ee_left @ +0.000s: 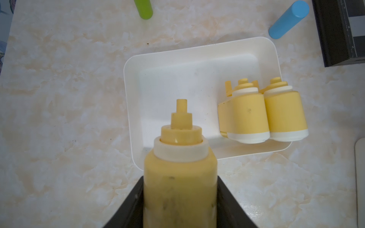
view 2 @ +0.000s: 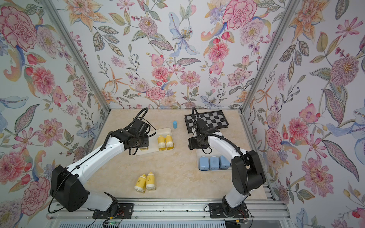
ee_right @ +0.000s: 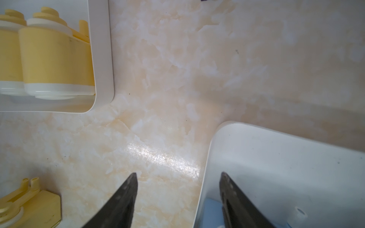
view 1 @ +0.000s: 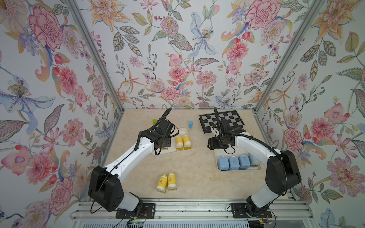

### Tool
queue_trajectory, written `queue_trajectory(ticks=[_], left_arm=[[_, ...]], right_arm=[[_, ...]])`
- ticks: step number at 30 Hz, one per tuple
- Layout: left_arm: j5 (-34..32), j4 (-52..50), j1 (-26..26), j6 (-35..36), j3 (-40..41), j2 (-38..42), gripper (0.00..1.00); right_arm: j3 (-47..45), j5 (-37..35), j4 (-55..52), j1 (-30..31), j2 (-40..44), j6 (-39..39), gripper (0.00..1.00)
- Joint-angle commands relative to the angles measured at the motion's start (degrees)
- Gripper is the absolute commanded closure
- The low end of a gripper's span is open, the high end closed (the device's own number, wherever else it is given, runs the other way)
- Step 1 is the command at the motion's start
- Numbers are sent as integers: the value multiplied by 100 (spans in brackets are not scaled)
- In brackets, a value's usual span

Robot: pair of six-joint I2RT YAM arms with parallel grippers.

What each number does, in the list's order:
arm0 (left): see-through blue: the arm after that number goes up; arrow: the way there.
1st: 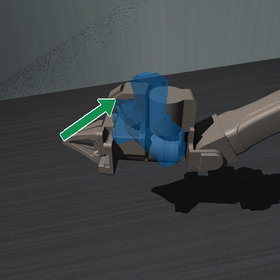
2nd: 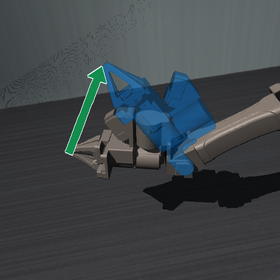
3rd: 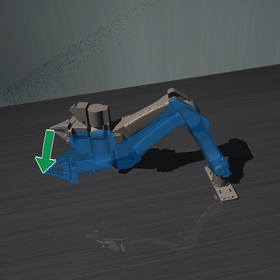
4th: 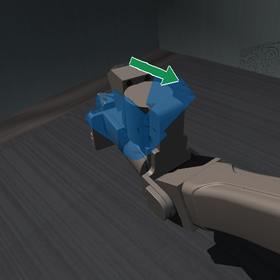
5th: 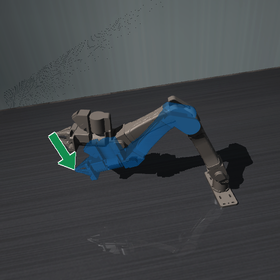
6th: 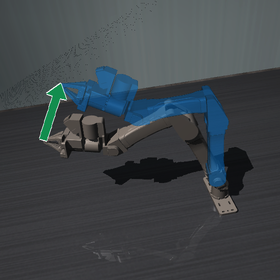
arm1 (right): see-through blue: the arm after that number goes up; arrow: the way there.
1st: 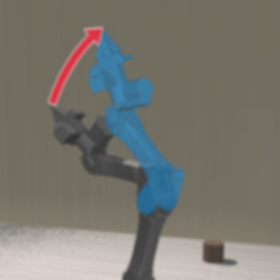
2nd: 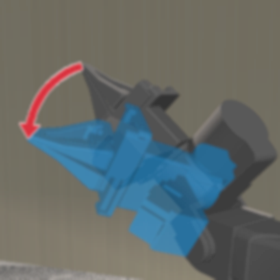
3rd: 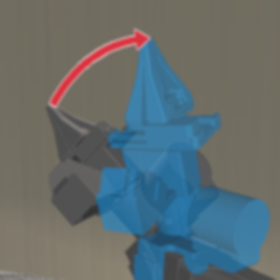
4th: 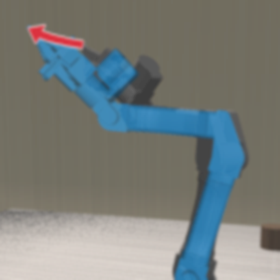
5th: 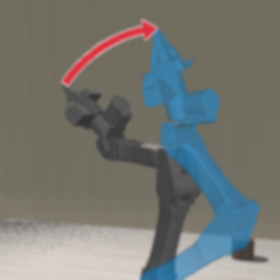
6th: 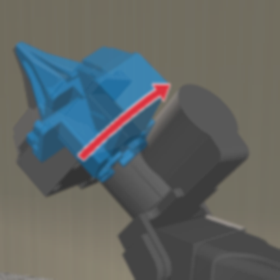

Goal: Place the pencil sharpeners by color into the storage box
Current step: Pick up the pencil sharpener from the center of the board, then place the pencil sharpener in the storage box.

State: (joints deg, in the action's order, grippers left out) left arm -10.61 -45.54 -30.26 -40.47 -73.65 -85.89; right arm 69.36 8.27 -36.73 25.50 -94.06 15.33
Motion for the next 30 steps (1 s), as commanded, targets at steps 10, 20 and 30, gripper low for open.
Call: queue_trajectory(ticks=[10,20,30], left_arm=[[397,307,64,291,-913,-1308,56],[438,655,65,149,-621,-1568,57],[384,826,64,-27,-440,-1712,57]], right_arm=[[-155,271,167,-100,215,-92,33],[-205,309,179,-115,265,-77,33],[-192,329,189,-114,265,-87,33]])
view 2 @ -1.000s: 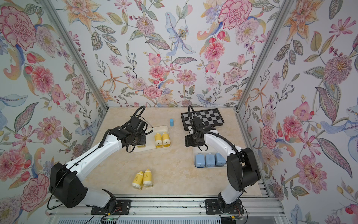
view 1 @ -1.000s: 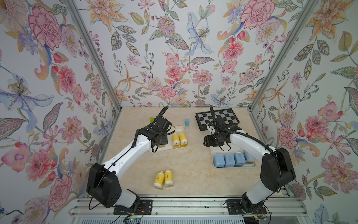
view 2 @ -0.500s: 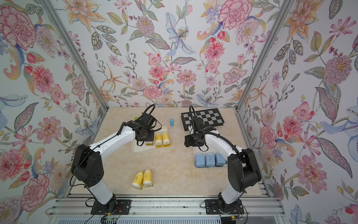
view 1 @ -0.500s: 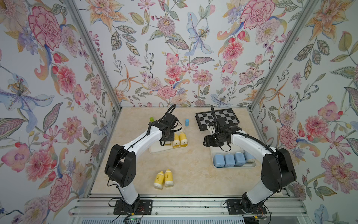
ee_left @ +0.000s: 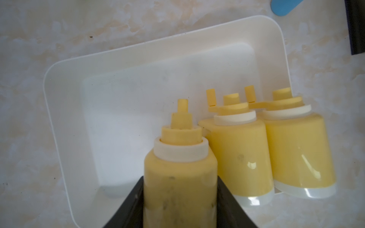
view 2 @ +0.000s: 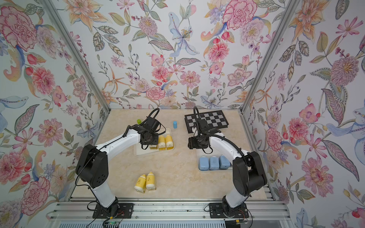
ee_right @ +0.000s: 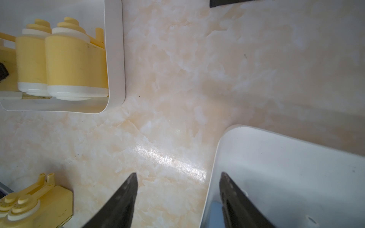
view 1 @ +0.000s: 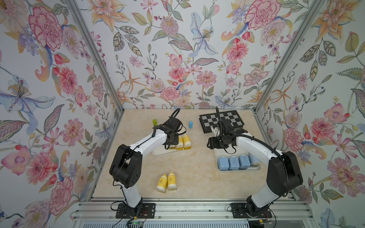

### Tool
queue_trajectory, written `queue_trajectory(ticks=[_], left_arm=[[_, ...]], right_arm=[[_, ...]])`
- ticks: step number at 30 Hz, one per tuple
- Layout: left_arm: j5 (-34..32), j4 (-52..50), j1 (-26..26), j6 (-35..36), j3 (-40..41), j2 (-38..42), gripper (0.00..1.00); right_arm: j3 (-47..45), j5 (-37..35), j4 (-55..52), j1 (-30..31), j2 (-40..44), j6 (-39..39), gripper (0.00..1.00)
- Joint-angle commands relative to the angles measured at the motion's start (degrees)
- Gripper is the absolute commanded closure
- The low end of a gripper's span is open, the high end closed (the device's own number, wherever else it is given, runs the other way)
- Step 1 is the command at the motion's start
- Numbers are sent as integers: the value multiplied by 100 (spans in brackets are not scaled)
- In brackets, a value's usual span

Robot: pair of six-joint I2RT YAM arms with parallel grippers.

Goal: Place the pencil sharpeners by color into the storage box
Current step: Place the pencil sharpener in the storage box.

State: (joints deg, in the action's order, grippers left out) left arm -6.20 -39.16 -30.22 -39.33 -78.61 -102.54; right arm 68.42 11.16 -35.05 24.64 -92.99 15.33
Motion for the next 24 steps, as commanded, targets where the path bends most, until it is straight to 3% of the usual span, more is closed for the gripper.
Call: queue_trajectory(ticks=[1,10,24], left_arm=[[-87,191,64,-175,55,-55,57],[-221,321,60,-698,212,-130,56],[-282,474,60,-904,354,-242,56]], right_arm=[[-94,44,14,-22,154,-93,33],[-110,29,21,-45,150,-140,33],[-102,62,28,-109,141,-182,33]])
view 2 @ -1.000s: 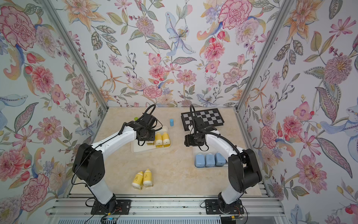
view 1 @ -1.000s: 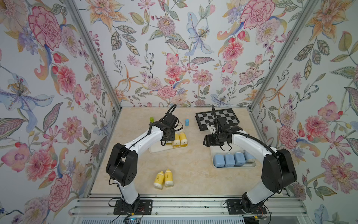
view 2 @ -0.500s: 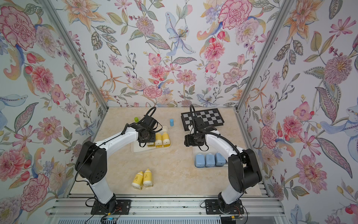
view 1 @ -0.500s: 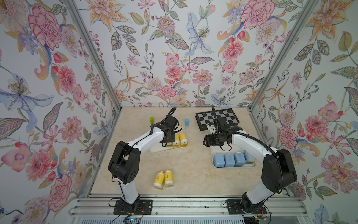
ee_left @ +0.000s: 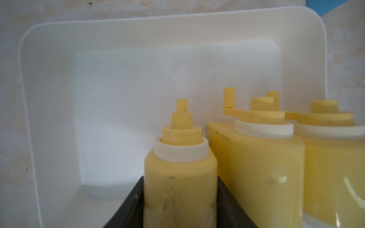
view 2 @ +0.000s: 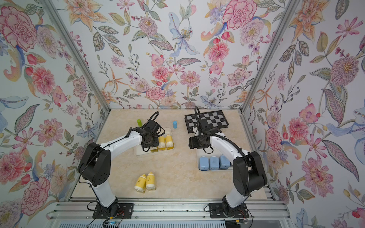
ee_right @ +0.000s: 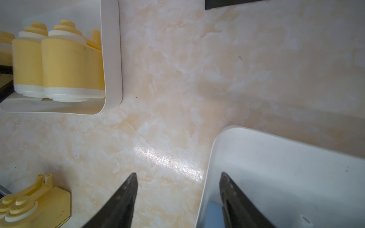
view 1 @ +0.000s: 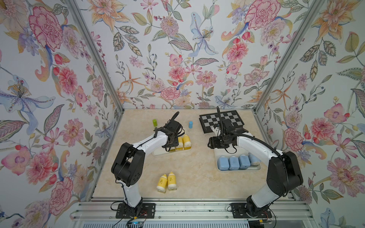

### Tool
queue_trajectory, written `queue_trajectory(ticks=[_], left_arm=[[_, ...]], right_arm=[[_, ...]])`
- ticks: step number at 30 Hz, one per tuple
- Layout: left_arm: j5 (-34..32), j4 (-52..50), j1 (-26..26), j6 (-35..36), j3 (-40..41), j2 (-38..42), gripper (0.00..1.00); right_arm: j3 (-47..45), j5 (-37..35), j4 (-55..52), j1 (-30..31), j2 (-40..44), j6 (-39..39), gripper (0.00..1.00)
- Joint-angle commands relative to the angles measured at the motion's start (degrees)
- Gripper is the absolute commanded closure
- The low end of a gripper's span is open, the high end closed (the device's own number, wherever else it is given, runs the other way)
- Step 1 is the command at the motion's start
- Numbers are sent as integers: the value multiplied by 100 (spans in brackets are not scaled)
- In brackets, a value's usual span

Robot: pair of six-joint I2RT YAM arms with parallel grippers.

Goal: Place the pencil sharpeners by color into the storage box
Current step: Place the pencil sharpener in the storage box.

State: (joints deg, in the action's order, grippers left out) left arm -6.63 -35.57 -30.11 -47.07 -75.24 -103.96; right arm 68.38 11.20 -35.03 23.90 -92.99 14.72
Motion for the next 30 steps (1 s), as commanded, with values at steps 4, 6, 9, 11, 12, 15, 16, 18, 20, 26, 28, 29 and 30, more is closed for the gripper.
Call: queue_trajectory(ticks=[4,6,9,11,12,15,16,18,20,26,28,29,30], left_arm=[[-250,127,49,-140,-4,-174,55],[-249,127,49,-150,-14,-210,55],[-255,131,49,-165,-17,-241,54],[-254,146,49,-180,-16,-269,54],[-252,155,49,-181,-17,-278,53],[-238,157,49,-203,-8,-304,52],[-234,163,49,-203,-8,-316,52],[-245,165,49,-205,-1,-318,50],[-244,182,51,-214,1,-328,49],[-260,191,49,-214,10,-344,46],[-255,202,49,-207,10,-348,44],[-254,208,48,-193,13,-352,43],[-264,200,49,-189,14,-357,43]], right_arm=[[-107,66,30,-35,130,-128,33],[-120,62,24,-52,132,-138,33],[-131,74,38,-65,131,-136,33],[-139,70,35,-75,131,-145,33],[-136,69,35,-82,131,-153,33],[-135,88,40,-108,131,-158,33],[-141,85,43,-115,132,-158,33],[-138,96,40,-126,118,-162,33],[-134,115,49,-127,114,-163,33],[-128,131,60,-136,88,-160,33],[-116,140,60,-146,79,-162,33],[-117,137,60,-146,79,-162,33],[-117,144,64,-142,74,-164,33]])
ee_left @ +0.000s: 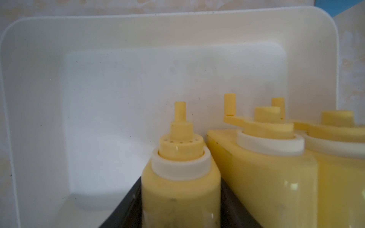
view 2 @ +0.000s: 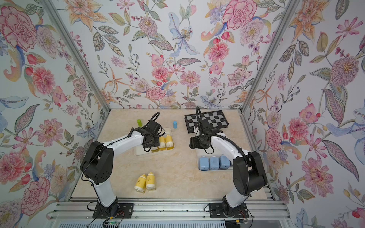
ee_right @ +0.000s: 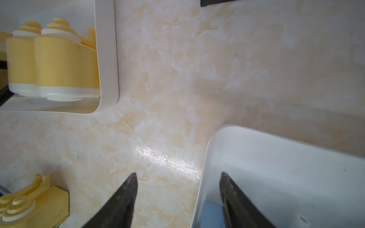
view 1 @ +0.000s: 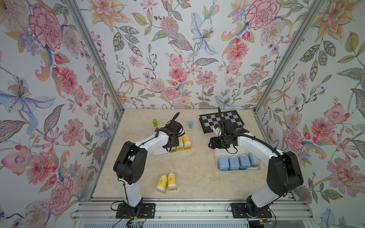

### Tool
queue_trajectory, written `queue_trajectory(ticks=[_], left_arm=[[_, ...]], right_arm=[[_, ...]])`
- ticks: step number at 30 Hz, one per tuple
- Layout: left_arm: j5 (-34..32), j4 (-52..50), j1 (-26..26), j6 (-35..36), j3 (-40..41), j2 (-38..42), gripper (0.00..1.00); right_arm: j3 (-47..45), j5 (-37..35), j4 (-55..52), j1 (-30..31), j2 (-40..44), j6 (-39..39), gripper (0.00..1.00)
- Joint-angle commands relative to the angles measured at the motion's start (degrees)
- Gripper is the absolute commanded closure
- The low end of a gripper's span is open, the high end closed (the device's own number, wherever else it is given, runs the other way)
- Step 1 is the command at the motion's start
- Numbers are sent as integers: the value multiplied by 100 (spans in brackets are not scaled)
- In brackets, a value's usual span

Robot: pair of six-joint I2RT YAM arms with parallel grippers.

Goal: Place the pencil sharpeners by color into the storage box
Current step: Place the pencil sharpener in the storage box.

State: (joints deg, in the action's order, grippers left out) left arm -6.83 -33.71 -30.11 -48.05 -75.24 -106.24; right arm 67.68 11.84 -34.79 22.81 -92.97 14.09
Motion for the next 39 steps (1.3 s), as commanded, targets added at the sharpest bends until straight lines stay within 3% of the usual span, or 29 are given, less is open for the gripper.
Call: queue_trajectory(ticks=[1,22,39], left_arm=[[-245,16,49,-98,18,-125,42],[-407,-71,49,-104,-114,302,39],[-558,-91,28,-29,141,1347,37]], right_arm=[[-47,81,35,-33,75,-92,33],[-14,161,37,-35,101,-50,33],[-61,218,-4,53,335,83,31]])
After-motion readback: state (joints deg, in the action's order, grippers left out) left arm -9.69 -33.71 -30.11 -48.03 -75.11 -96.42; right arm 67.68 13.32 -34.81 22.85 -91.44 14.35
